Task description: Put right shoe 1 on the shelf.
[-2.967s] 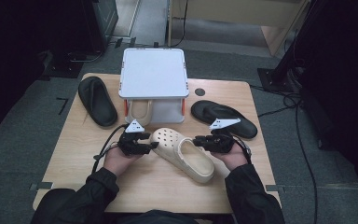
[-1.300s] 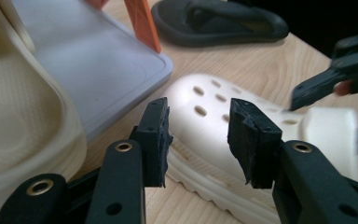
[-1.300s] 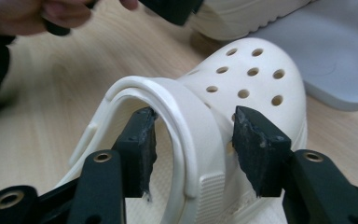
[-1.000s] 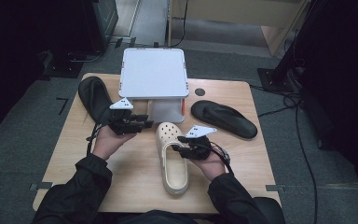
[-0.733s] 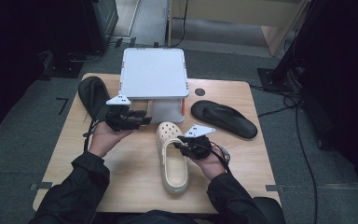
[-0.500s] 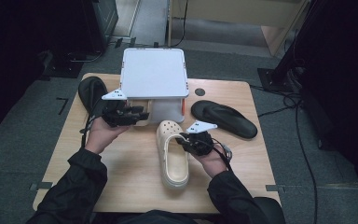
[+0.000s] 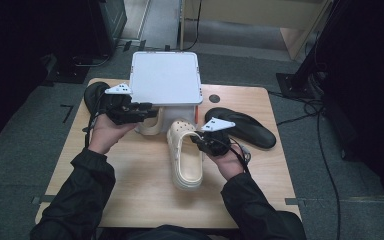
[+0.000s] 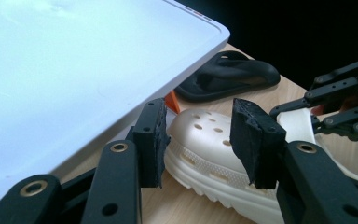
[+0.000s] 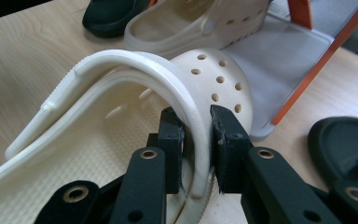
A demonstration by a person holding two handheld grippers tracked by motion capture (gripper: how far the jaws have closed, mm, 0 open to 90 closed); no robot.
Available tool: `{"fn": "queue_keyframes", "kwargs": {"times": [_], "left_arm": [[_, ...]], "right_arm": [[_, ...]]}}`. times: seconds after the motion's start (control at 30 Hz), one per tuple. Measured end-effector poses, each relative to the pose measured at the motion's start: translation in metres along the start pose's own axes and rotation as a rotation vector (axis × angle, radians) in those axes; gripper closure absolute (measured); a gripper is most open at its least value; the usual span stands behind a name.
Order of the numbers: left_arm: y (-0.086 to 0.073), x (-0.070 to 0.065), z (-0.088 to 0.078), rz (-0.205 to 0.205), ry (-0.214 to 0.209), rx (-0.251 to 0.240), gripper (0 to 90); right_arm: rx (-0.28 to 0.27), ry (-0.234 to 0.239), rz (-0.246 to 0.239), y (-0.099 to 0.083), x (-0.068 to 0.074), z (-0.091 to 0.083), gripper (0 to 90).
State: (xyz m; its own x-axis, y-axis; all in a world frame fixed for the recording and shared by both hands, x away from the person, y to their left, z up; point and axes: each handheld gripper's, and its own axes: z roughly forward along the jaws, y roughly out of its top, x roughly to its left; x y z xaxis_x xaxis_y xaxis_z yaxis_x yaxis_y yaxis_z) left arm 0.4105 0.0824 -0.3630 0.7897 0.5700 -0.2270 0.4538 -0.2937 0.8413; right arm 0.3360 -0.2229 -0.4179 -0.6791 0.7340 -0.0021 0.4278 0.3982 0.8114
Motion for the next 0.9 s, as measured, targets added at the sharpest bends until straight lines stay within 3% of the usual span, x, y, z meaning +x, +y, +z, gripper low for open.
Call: {"fn": "queue_keyframes", "kwargs": {"times": [0.27, 0.4, 0.57, 0.7, 0.9], "left_arm": [[0.010, 0.020, -0.005, -0.022, 0.018, -0.028, 57.5], [0.012, 0.032, -0.002, -0.023, 0.037, 0.000, 60.0], [0.011, 0.044, 0.002, -0.028, 0.060, -0.009, 62.1], [0.009, 0.047, 0.003, -0.021, 0.074, -0.004, 62.9], [0.008, 0.048, 0.003, -0.018, 0.080, -0.007, 64.2]], "right_arm": [[0.012, -0.040, -0.021, 0.018, -0.011, 0.019, 76.2], [0.015, -0.059, -0.023, 0.024, -0.019, 0.033, 76.2], [0.020, -0.094, -0.029, 0.027, -0.025, 0.047, 76.1], [0.025, -0.129, -0.040, 0.026, -0.025, 0.057, 76.0], [0.031, -0.141, -0.055, 0.023, -0.019, 0.067, 74.3]]}}
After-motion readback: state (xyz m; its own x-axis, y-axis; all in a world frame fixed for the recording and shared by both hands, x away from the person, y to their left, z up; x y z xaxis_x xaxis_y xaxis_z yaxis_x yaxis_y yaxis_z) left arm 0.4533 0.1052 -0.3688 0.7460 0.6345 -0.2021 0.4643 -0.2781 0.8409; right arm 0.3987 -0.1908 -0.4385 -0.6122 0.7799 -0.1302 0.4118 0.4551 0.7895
